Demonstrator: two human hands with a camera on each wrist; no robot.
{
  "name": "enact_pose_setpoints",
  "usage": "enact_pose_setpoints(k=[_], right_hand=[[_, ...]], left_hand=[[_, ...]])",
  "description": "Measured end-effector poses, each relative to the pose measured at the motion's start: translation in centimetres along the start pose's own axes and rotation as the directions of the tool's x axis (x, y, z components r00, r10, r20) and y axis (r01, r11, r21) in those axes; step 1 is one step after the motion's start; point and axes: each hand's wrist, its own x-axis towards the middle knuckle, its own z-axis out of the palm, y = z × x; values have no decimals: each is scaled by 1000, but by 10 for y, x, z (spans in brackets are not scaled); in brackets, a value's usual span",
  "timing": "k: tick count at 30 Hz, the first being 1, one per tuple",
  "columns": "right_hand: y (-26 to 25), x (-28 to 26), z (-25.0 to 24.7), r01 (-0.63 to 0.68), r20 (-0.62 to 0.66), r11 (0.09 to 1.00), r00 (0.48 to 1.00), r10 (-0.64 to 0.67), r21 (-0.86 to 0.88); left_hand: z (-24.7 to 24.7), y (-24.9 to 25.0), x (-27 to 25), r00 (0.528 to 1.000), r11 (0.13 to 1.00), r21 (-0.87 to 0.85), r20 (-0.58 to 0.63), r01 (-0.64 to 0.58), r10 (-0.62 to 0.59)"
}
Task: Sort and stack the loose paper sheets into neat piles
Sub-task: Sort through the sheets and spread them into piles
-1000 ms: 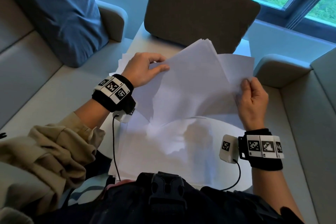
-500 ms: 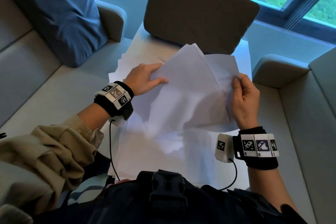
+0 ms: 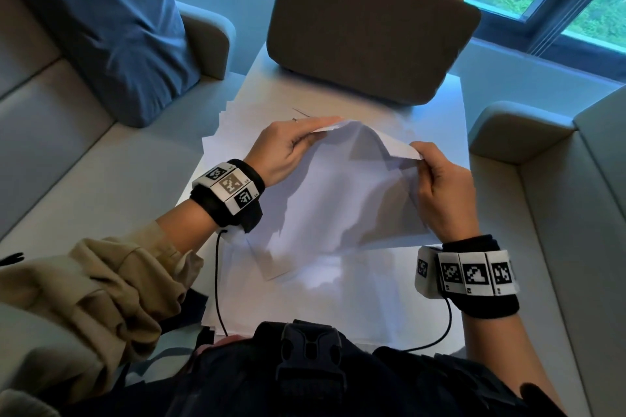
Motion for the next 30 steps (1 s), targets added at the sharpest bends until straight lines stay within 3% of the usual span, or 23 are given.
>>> enact_pose_setpoints(k=[3, 7, 10, 12, 17, 22, 26, 30], right_hand=[[-11, -4, 3, -25, 87, 999, 996, 21, 45], [-24, -10, 2, -198, 217, 930, 967, 133, 309], [-17, -12, 0, -99, 186, 950, 982, 44, 298], [-10, -14, 0, -124, 165, 937, 984, 73, 326], [18, -30, 2, -343, 159, 798, 939, 305, 495], [49, -66, 21, -600, 287, 631, 796, 533, 492], [71, -95, 43, -712, 338, 538, 695, 635, 452], [93, -122, 67, -802, 396, 446, 588, 706, 397]], left_hand=[[8, 10, 0, 998, 999, -4, 40, -47, 47], [15, 18, 3, 1000, 1000, 24, 10, -11, 11], [12, 22, 5, 999, 998, -37, -14, 43, -44], [5, 18, 4, 988, 987, -85, 91, 135, -127], [-18, -26, -11, 849, 926, 216, 375, 309, -371], [-31, -56, -36, 713, 822, 355, 415, 446, -566], [-30, -70, -54, 643, 762, 377, 410, 527, -647], [-30, -84, -71, 527, 675, 439, 422, 593, -738]])
